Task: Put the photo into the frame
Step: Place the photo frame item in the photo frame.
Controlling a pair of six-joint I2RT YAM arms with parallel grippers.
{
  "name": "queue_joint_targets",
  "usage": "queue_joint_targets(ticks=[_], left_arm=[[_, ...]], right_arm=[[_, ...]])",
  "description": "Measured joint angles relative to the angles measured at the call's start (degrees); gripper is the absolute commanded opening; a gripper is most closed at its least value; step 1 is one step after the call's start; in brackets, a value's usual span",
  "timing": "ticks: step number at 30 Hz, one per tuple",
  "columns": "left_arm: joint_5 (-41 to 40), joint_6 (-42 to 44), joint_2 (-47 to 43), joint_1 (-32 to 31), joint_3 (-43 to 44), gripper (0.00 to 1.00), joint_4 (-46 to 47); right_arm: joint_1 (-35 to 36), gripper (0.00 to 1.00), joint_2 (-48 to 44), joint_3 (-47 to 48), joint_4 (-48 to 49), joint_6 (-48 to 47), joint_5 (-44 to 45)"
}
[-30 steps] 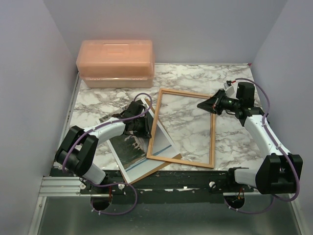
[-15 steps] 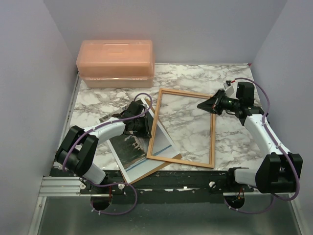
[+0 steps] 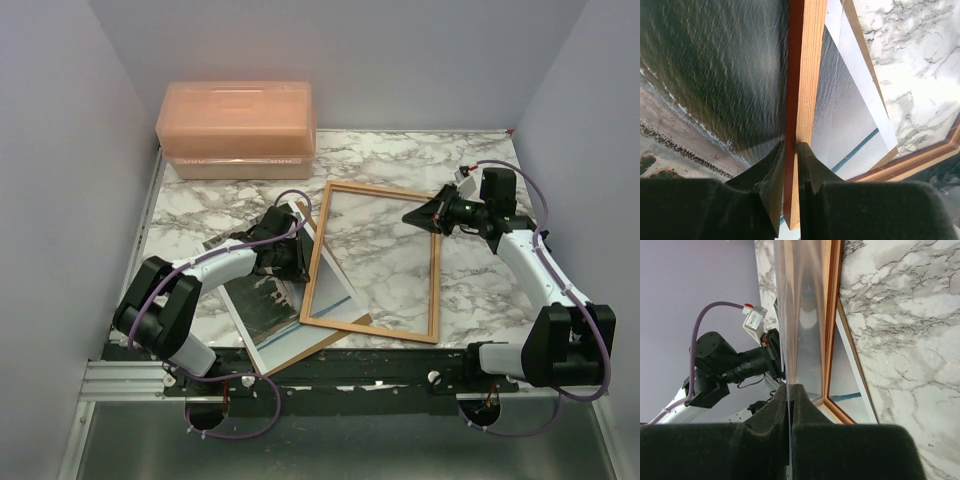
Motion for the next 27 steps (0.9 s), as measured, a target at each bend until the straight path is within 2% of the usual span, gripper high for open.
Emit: queue_joint_targets(ticks=[27], left_arm=[[0.4, 0.2, 0.4, 0.0, 0.3, 0.16, -0.1]], right_arm=[[0.0, 0.01, 1.0, -1.6, 0.8, -0.9, 2.5]])
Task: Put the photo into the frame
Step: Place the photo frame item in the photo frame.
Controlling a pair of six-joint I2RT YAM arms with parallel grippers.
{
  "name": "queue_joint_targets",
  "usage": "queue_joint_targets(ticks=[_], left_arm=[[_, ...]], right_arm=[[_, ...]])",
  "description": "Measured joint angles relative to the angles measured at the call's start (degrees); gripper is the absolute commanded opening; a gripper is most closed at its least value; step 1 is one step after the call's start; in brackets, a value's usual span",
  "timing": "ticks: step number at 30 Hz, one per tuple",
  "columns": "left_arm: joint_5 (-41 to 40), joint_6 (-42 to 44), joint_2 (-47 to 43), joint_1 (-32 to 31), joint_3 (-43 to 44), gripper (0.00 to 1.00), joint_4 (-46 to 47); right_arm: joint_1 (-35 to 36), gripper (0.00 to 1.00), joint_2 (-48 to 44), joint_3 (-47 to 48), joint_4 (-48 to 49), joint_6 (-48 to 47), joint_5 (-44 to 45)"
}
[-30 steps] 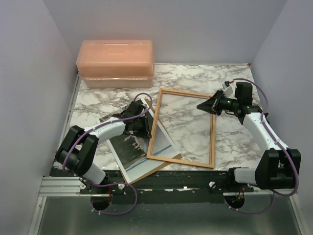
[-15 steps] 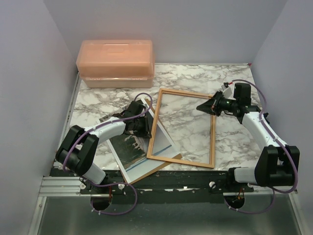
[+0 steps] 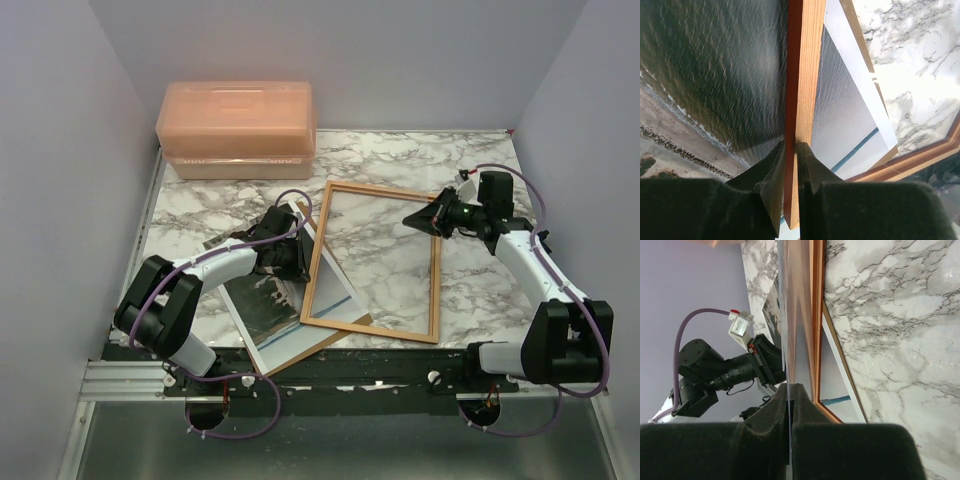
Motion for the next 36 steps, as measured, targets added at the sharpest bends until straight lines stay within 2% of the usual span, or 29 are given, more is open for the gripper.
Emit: queue_joint_targets(ticks=[36], left_arm=[[0.1, 0.0, 0.0, 0.0, 0.0, 0.15, 0.0]], right_arm=[[0.0, 0.01, -1.8, -2.3, 1.5, 2.1, 1.1]])
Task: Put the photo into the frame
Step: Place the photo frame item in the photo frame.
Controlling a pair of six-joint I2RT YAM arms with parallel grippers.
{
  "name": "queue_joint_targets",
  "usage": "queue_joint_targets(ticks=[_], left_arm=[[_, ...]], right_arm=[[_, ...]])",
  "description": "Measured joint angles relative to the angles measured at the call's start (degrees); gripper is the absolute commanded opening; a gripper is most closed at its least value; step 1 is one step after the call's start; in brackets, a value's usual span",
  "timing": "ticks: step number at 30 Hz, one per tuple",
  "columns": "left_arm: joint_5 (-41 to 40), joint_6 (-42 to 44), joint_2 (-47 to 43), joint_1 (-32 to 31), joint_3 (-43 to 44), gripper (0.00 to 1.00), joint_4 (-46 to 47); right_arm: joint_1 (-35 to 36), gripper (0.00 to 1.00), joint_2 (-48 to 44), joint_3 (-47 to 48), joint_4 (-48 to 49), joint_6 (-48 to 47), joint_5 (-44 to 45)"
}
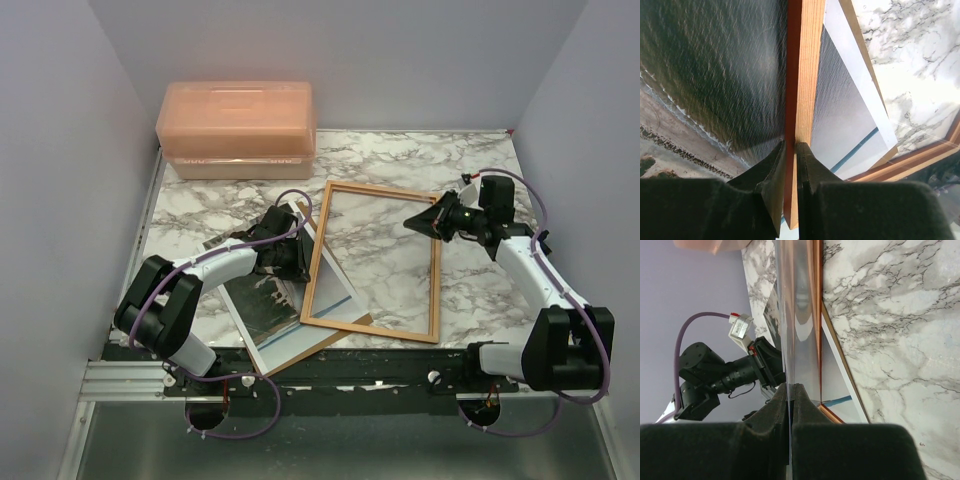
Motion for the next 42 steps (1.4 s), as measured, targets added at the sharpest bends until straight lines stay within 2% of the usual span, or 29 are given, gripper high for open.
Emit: queue_joint_targets(ticks=[24, 42], left_arm=[[0.2, 0.2, 0.1, 0.0, 0.0, 0.15, 0.2], [0.2, 0.2, 0.2, 0.0, 0.0, 0.14, 0.2]], right_arm=[[0.0, 0.01, -4.2, -4.8, 3.1, 3.3, -1.2], [-0.3, 0.01, -4.1, -6.9, 6.5, 3.9, -1.8]])
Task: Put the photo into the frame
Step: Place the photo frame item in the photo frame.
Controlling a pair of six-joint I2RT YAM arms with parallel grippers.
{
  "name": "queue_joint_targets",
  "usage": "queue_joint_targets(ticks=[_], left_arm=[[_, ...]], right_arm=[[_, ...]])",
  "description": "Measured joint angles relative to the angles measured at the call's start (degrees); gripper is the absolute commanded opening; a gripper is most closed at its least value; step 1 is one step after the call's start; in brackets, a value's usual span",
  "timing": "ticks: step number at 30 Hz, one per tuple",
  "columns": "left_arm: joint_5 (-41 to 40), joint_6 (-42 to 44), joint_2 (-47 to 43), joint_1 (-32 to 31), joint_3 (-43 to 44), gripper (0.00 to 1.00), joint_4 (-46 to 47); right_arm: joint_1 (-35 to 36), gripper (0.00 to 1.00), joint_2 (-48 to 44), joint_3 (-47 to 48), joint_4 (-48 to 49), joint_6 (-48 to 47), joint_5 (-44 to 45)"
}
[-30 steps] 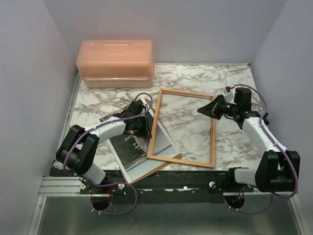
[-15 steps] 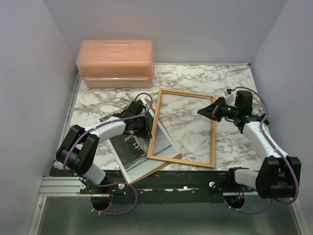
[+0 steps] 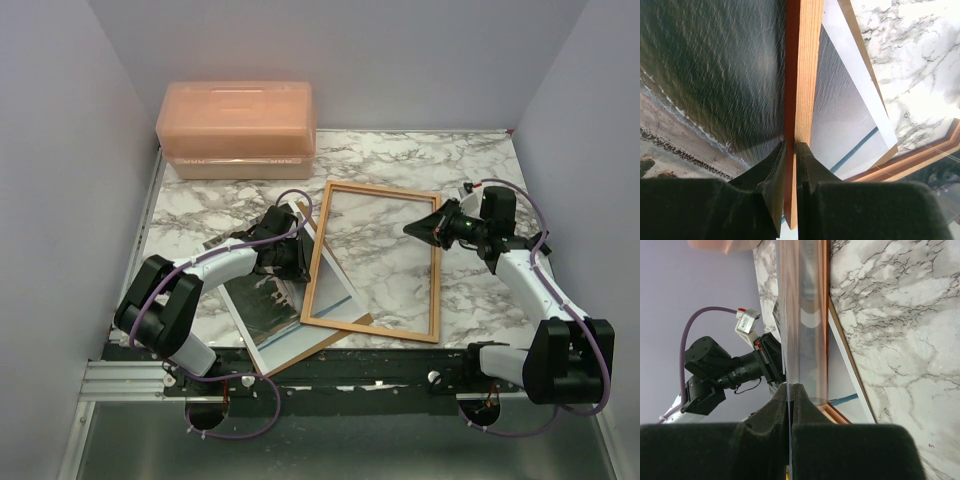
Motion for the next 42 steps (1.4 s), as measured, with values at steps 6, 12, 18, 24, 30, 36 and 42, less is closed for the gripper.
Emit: queue_joint_targets(ticks=[6, 12, 18, 24, 30, 36, 42], left_arm=[[0.0, 0.0, 0.0, 0.0, 0.0, 0.14, 0.0], [0.0, 0.0, 0.0, 0.0, 0.0, 0.14, 0.0], [0.0, 0.0, 0.0, 0.0, 0.0, 0.14, 0.0], [0.2, 0.2, 0.2, 0.0, 0.2, 0.14, -0.1], [0.2, 0.3, 0.2, 0.0, 0.3, 0.14, -0.2], [0.2, 0.4, 0.2, 0.0, 0.3, 0.14, -0.2], [0.2, 0.4, 0.2, 0.0, 0.3, 0.14, -0.2]], right_arm=[[0.0, 0.01, 0.2, 0.0, 0.9, -0.1, -0.7], [0.0, 0.01, 0.4, 0.0, 2.1, 0.1, -1.8], [0.0, 0.01, 0.4, 0.0, 3.4, 1.4, -2.8], [0.0, 0.01, 0.4, 0.0, 5.0, 3.1, -3.3], [0.0, 0.01, 0.4, -0.1, 6.1, 4.5, -3.3], [0.0, 0.01, 0.4, -0.2, 6.3, 4.4, -3.3], [0.0, 0.01, 0.4, -1.2, 5.8, 3.5, -2.9]])
